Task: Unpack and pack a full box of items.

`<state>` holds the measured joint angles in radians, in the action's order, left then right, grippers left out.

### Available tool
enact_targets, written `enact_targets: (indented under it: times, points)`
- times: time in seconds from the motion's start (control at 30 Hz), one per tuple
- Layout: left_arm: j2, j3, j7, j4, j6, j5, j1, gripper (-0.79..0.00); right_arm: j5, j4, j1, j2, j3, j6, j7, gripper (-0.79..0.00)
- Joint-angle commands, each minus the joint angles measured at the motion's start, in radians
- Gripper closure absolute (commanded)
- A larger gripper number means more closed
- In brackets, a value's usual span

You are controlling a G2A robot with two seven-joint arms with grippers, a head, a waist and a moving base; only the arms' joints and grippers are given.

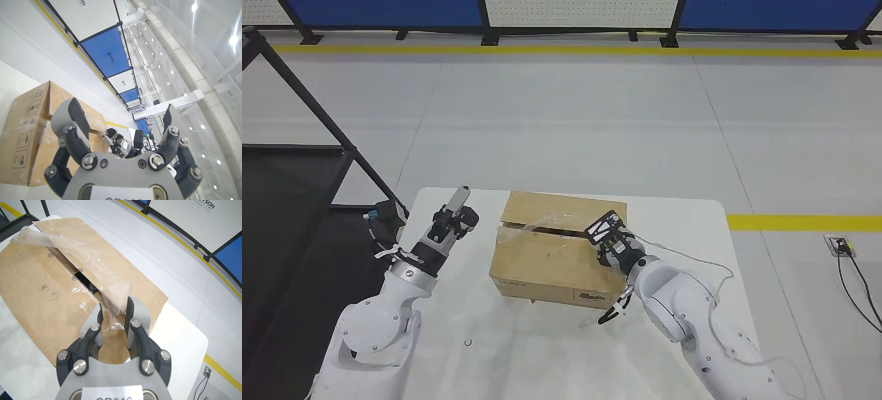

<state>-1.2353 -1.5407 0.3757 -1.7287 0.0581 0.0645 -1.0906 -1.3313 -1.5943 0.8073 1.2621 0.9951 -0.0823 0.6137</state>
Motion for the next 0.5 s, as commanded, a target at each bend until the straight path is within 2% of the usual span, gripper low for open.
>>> enact_targets:
  times: [0.0, 0.3, 0.47]
  points:
    - [0.001, -0.002, -0.001, 0.000, 0.001, 0.006, -0.002, -0.785, -0.004, 0.000, -0.001, 0.002, 0.002, 0.006, -0.002, -0.194]
    - [0.003, -0.006, -0.003, -0.010, 0.006, 0.011, -0.011, -0.785, -0.001, -0.010, 0.008, 0.010, 0.019, 0.025, -0.035, 0.000]
    - [0.005, -0.006, -0.008, -0.014, 0.008, 0.009, -0.018, -0.785, 0.059, -0.022, 0.021, 0.013, 0.049, 0.010, -0.071, 0.000]
